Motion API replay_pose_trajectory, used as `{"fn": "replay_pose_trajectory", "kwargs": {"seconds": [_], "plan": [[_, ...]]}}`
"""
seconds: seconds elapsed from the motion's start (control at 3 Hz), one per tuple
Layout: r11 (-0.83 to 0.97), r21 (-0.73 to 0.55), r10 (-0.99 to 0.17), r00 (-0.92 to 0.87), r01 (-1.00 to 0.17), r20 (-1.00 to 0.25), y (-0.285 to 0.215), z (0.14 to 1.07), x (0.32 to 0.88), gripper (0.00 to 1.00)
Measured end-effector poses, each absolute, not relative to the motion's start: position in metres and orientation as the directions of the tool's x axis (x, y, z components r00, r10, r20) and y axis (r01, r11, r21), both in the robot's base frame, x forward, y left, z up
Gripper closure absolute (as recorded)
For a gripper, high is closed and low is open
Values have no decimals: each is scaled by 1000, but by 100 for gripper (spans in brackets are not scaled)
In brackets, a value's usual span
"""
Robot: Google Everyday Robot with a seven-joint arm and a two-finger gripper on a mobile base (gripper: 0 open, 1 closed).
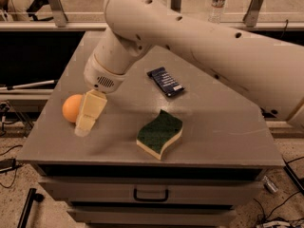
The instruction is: Move orange near sponge
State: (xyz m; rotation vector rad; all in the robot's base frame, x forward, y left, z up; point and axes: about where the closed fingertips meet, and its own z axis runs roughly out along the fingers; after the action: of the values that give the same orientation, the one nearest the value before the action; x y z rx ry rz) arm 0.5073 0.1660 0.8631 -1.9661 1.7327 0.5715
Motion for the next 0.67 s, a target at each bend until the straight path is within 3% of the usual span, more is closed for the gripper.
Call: {"fn": "replay_pose_trajectory", "kwargs": {"seconds": [0.33, 0.67], "plan": [[-121, -50, -812, 128, -991, -569, 173, 855, 499, 16], [-143, -44, -817, 144, -989, -559, 180, 852, 494, 39]]}}
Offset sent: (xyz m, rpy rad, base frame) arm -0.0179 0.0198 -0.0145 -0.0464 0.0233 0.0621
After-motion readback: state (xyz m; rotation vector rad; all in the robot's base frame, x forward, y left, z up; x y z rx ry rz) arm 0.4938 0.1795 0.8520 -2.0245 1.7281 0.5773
